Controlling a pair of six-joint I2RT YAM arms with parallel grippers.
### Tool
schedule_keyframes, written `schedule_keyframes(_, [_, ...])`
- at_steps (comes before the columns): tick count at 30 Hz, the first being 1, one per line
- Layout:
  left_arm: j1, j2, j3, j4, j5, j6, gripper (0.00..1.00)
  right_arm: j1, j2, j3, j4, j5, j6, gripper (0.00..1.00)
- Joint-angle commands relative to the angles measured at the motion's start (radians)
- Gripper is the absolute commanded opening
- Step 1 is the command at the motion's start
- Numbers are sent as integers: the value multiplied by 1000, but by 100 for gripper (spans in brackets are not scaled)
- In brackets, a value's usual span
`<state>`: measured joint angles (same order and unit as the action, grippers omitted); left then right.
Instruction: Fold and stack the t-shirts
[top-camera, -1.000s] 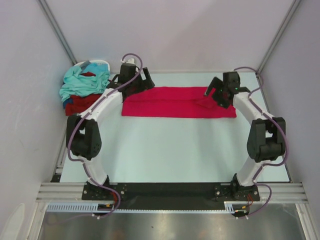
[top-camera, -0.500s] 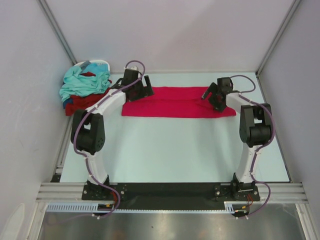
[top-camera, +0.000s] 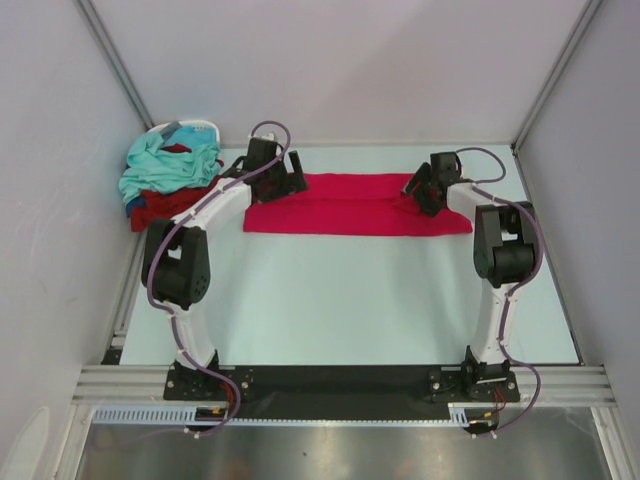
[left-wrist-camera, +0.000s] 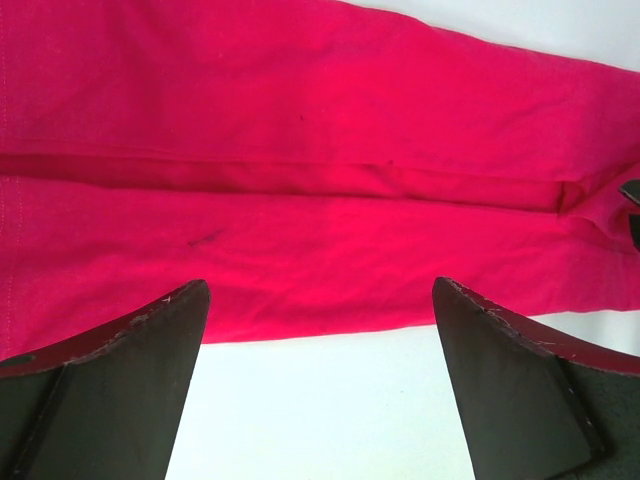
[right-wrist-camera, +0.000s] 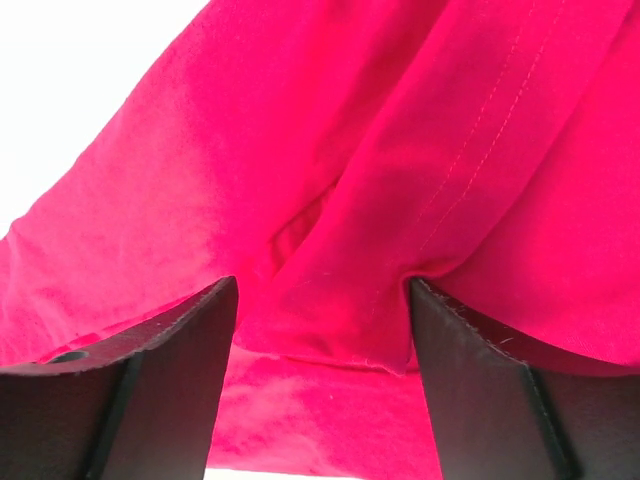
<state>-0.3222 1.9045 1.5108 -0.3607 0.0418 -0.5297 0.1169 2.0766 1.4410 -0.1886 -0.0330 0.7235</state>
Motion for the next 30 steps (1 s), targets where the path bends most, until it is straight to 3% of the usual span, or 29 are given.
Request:
schedule_keyframes(1, [0, -16, 2, 16, 18, 16, 100, 12, 46, 68, 66, -19, 33, 72])
schedule_keyframes(6, [2, -15, -4, 16, 23, 16, 99, 18, 100, 162, 114, -51, 34, 73])
schedule_keyframes(11, [2, -9, -9, 19, 35, 8, 100, 53, 198, 370, 32, -30, -33, 75])
schedule_keyframes(17, [2, -1, -5, 29, 32, 48, 99, 58, 212, 482, -72, -16, -108, 87])
schedule_keyframes(20, [2, 27, 52, -1, 18, 131, 100, 58, 139, 474, -164, 33, -166, 99])
schedule_keyframes(25, [2, 100, 182, -43, 56, 268, 100, 56, -59, 311, -235, 163, -164, 100])
schedule_keyframes(30, [-3, 214, 336, -110, 144, 471, 100, 55, -118, 190, -268, 205, -79, 100])
